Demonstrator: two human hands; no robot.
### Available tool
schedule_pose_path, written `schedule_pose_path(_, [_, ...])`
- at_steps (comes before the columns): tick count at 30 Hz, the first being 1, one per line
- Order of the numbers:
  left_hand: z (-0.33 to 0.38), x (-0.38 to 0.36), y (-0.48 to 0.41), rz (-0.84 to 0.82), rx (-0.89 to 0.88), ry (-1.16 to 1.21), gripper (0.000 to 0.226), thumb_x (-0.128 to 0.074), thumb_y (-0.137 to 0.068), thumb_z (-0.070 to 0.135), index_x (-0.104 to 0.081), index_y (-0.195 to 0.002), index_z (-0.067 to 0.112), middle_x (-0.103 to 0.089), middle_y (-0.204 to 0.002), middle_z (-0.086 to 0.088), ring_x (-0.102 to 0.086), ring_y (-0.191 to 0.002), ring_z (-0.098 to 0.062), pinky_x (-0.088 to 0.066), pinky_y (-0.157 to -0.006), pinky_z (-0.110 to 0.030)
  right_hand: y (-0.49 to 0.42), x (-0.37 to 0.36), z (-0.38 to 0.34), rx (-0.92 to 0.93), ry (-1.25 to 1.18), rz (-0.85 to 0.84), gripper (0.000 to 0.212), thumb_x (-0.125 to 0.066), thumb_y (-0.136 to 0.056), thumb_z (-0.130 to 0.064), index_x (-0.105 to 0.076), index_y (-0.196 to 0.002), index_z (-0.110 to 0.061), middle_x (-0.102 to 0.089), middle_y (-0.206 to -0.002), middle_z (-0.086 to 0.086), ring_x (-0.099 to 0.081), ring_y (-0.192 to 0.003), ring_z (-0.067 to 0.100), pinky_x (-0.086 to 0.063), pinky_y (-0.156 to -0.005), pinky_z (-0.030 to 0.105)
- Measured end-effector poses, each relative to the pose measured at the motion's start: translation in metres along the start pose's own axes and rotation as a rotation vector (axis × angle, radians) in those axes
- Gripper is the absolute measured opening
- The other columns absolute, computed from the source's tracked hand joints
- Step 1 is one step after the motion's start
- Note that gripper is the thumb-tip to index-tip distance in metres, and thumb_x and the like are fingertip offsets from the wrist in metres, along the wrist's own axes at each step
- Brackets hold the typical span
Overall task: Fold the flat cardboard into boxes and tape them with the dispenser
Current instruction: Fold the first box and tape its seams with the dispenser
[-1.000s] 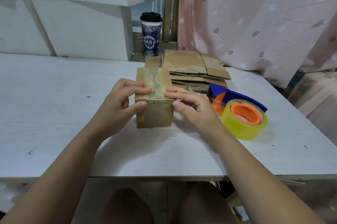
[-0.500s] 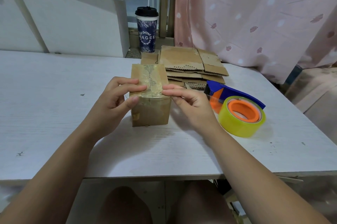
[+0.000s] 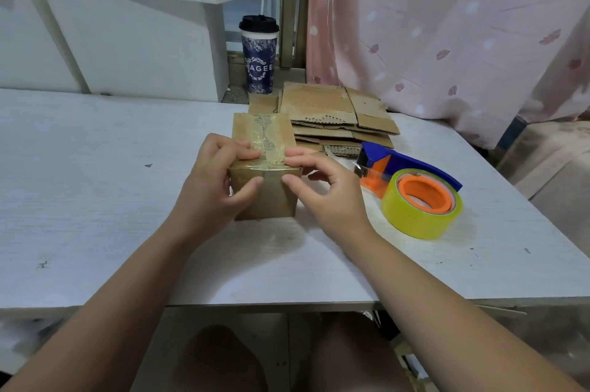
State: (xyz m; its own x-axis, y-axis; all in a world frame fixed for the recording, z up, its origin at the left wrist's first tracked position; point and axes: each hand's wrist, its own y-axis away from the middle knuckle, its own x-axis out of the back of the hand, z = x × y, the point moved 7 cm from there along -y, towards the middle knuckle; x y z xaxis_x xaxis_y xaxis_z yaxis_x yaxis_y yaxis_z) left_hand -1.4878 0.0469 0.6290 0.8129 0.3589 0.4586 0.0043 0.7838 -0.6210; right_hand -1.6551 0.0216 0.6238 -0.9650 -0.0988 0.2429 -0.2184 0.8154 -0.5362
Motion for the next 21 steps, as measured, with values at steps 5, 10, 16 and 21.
schedule_pose_path(5, [0.001,0.000,0.000,0.037,0.009,-0.077,0.033,-0.077,-0.076,0.023,-0.062,-0.104,0.019,-0.041,-0.104,0.008,-0.046,-0.111,0.003,-0.048,-0.076,-0.031,0.001,-0.003,-0.004,0.085,0.150,0.013,0.018,-0.071,-0.081,-0.014,-0.066,-0.098,-0.016,-0.063,-0.111,-0.010,-0.057,-0.107,0.013,-0.044,-0.087,0.027])
schedule_pose_path(10, [0.005,-0.001,0.002,0.046,-0.015,-0.155,0.041,-0.057,-0.079,0.042,-0.063,-0.108,0.013,-0.041,-0.106,0.009,-0.052,-0.099,-0.008,-0.050,-0.072,-0.034,0.002,-0.012,-0.013,0.191,0.318,0.083,0.021,-0.071,-0.081,-0.016,-0.061,-0.094,-0.004,-0.062,-0.106,0.004,-0.053,-0.105,0.021,-0.041,-0.090,0.031])
schedule_pose_path(16, [0.004,0.003,0.007,-0.011,-0.081,-0.088,0.036,-0.041,-0.092,0.031,-0.061,-0.117,0.016,-0.048,-0.115,0.006,-0.047,-0.105,0.005,-0.040,-0.084,-0.009,0.003,-0.011,-0.009,0.218,0.288,0.039,0.012,-0.057,-0.088,-0.005,-0.061,-0.098,0.001,-0.060,-0.111,0.006,-0.045,-0.122,0.009,-0.031,-0.101,0.010])
schedule_pose_path(21, [-0.001,0.010,0.007,-0.067,-0.078,0.031,0.036,-0.036,-0.095,0.012,-0.056,-0.120,0.029,-0.051,-0.126,0.016,-0.049,-0.115,0.000,-0.040,-0.087,-0.019,0.003,-0.008,-0.004,0.107,0.136,0.011,0.017,-0.051,-0.090,-0.010,-0.065,-0.101,-0.010,-0.059,-0.112,-0.009,-0.051,-0.118,0.005,-0.042,-0.100,0.027])
